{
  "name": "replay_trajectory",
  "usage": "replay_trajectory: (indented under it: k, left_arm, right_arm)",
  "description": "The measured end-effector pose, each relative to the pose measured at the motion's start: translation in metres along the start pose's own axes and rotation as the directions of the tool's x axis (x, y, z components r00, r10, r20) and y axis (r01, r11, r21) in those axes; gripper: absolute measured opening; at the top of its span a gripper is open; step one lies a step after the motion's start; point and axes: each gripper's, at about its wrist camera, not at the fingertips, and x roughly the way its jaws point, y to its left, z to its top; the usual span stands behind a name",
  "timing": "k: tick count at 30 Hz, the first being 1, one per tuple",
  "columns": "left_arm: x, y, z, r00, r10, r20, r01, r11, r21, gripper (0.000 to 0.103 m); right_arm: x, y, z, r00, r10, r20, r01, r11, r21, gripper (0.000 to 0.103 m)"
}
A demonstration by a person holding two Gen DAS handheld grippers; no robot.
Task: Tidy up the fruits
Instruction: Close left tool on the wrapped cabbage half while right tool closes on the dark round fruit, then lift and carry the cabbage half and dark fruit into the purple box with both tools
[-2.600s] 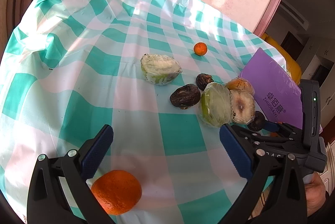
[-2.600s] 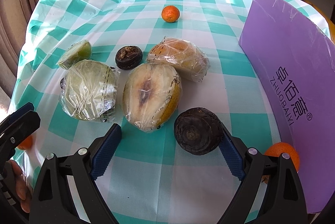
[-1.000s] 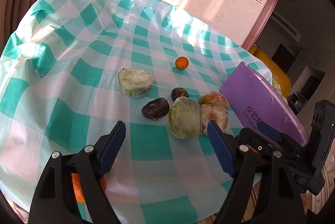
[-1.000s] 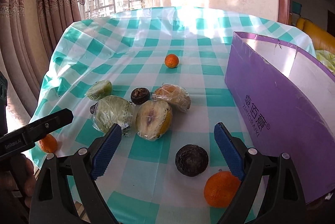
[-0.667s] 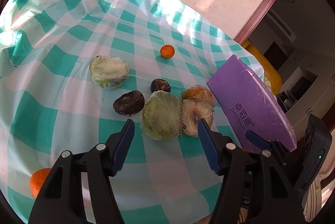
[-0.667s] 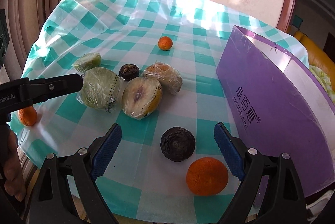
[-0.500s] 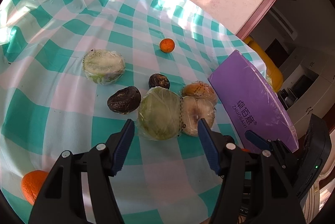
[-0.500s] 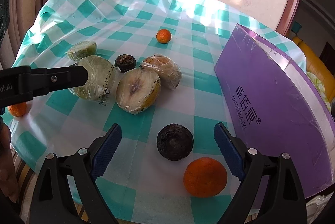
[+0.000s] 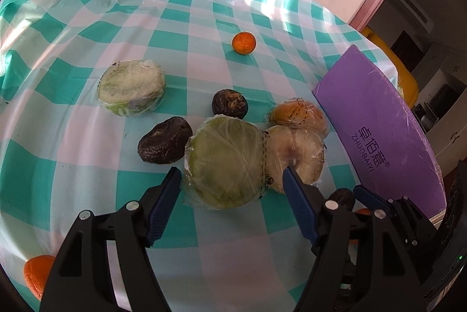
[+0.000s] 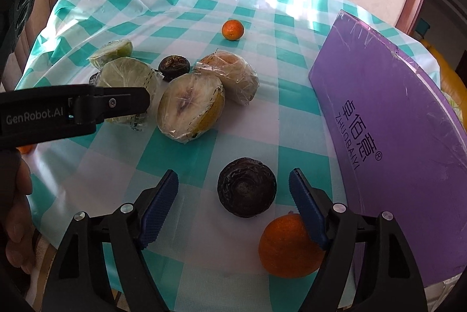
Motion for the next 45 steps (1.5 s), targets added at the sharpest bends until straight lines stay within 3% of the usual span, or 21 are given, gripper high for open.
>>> replay_trajectory:
  k: [3, 5, 11, 20, 23, 25, 35, 45]
  left_arm:
    - [0.008, -0.006, 0.001, 0.997, 0.075, -0.021, -0.074, 0.997, 0.038, 0.068]
    - [0.01, -0.011, 0.001, 0.993, 0.113, -0.024, -0.111, 0.992, 0.068, 0.057]
    - [0.006, -0.007, -0.002, 0.994, 0.11, -0.005, -0.109, 0.992, 0.062, 0.052]
    - [-0.002, 0.001, -0.006, 0.997, 0.076, 0.017, -0.076, 0.997, 0.022, 0.052]
    - [-0.003, 0.003, -0.006, 0.997, 0.071, 0.022, -0.072, 0.997, 0.018, 0.052]
    - [-0.005, 0.003, -0.006, 0.997, 0.07, 0.029, -0.071, 0.997, 0.018, 0.052]
    - [-0.025, -0.001, -0.004, 0.992, 0.081, 0.093, -0.083, 0.996, 0.025, 0.052]
    - [-0.055, -0.023, 0.007, 0.983, 0.093, 0.161, -0.106, 0.992, 0.075, 0.052]
  right_arm:
    - [-0.002, -0.003, 0.0, 1.0, 0.027, 0.013, -0.027, 1.0, 0.015, 0.065]
    - [-0.004, -0.005, -0.001, 0.999, 0.04, 0.019, -0.04, 0.999, 0.018, 0.063]
    - [-0.009, -0.01, -0.002, 0.996, 0.083, 0.046, -0.084, 0.996, 0.036, 0.047]
    - [-0.007, -0.005, -0.004, 1.0, 0.0, 0.002, 0.0, 1.0, -0.007, 0.049]
    - [-0.008, -0.005, -0.004, 1.0, 0.029, 0.008, -0.029, 0.999, -0.02, 0.047]
    - [-0.01, -0.003, -0.004, 0.999, 0.033, 0.017, -0.032, 0.999, -0.032, 0.039]
    - [-0.032, -0.01, 0.002, 0.991, 0.086, 0.106, -0.085, 0.996, -0.01, 0.038]
    - [-0.087, -0.026, 0.022, 0.955, 0.179, 0.238, -0.19, 0.981, 0.024, 0.038]
